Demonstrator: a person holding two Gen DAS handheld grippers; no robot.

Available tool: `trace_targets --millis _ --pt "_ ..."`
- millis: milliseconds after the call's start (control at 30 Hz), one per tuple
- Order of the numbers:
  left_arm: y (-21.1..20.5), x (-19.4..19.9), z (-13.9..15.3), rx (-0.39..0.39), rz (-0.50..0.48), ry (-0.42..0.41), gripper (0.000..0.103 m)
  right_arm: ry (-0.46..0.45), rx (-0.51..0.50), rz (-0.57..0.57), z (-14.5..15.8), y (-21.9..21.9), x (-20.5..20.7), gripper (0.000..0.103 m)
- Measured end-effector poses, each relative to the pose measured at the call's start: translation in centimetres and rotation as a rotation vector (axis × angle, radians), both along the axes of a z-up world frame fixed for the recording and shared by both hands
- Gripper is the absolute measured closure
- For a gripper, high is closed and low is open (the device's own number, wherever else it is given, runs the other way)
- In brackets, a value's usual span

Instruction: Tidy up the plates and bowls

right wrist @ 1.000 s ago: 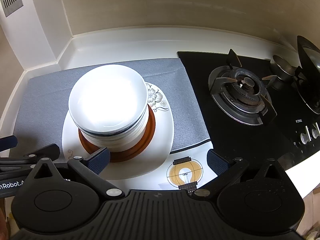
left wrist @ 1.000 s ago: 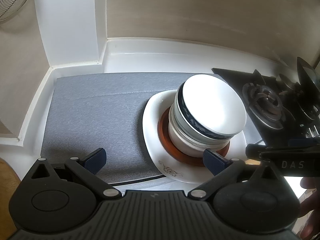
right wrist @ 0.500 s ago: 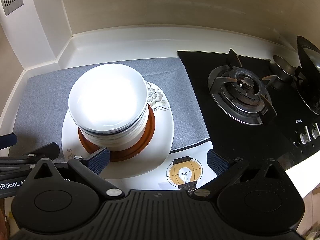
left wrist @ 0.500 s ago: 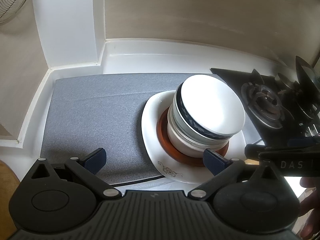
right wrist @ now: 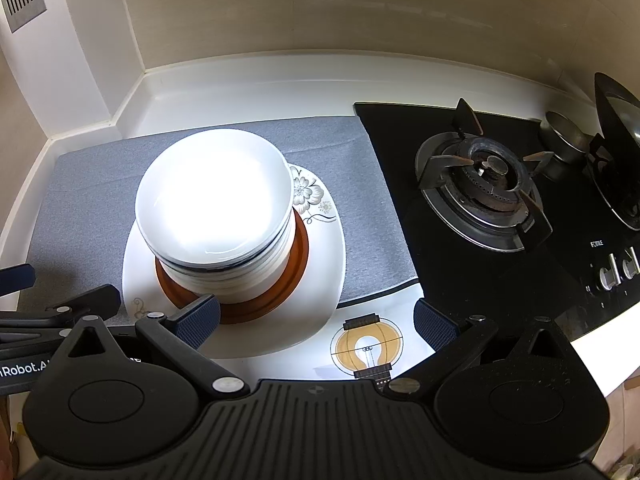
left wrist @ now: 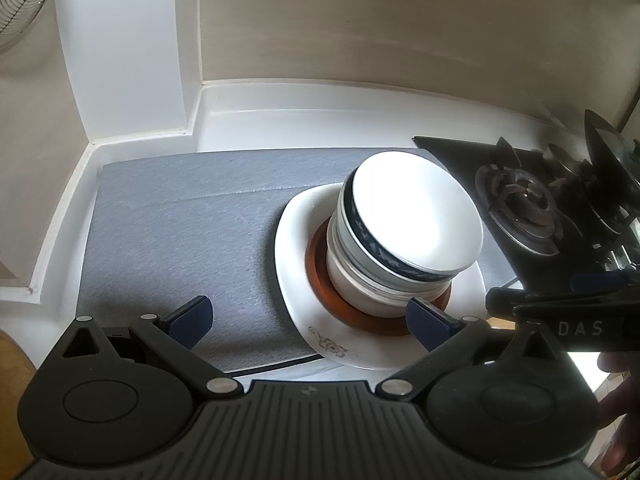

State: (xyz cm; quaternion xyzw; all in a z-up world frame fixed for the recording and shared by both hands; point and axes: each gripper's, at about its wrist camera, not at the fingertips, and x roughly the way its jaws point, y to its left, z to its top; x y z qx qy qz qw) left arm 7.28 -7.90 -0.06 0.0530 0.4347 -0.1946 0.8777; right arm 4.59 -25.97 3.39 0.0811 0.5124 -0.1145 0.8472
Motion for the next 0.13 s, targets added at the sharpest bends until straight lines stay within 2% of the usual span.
trace_targets --millis 133 --pt "0.05 0.04 -0.14 -0.015 -0.006 0.007 0.0 0.001 -0.004 -0.001 0.08 -0.07 -0.05 0.001"
